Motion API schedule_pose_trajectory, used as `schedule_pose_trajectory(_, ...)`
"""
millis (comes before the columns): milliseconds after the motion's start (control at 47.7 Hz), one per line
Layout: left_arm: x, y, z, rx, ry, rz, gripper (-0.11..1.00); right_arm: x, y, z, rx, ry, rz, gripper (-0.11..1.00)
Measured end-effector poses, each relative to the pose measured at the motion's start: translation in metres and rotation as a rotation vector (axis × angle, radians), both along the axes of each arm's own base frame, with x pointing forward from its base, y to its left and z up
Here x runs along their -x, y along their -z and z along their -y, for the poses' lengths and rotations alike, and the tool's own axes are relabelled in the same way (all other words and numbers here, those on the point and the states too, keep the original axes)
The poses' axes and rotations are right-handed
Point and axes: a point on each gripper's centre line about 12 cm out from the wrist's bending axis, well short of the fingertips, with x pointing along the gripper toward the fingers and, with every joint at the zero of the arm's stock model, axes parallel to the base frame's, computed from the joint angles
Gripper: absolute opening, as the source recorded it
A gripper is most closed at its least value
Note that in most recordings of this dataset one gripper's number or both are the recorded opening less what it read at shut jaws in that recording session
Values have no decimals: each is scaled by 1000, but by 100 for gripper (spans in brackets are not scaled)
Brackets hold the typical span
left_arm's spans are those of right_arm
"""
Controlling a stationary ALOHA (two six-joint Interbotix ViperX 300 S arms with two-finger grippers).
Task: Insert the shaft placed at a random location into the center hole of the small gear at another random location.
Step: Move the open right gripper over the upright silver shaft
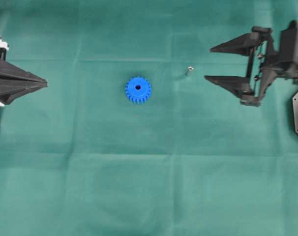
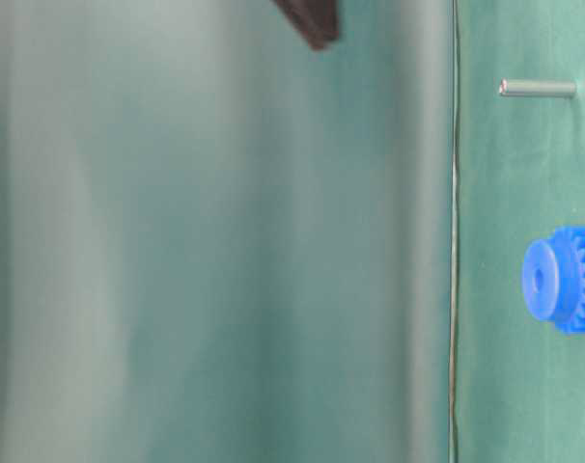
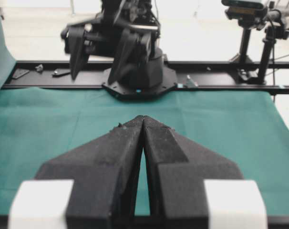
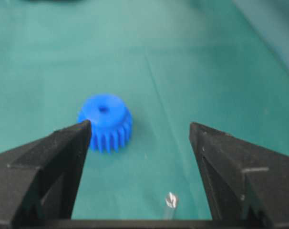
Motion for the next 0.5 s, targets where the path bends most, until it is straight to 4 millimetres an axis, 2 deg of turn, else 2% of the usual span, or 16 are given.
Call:
schedule_pose_trajectory(189,0,0,0,0,0,2,0,-13,35,12,-21,34,-83,87)
schedule_pose_trajectory(504,0,1,0,-2,1,-8,0,-27,70,26,-48,79,-136,86)
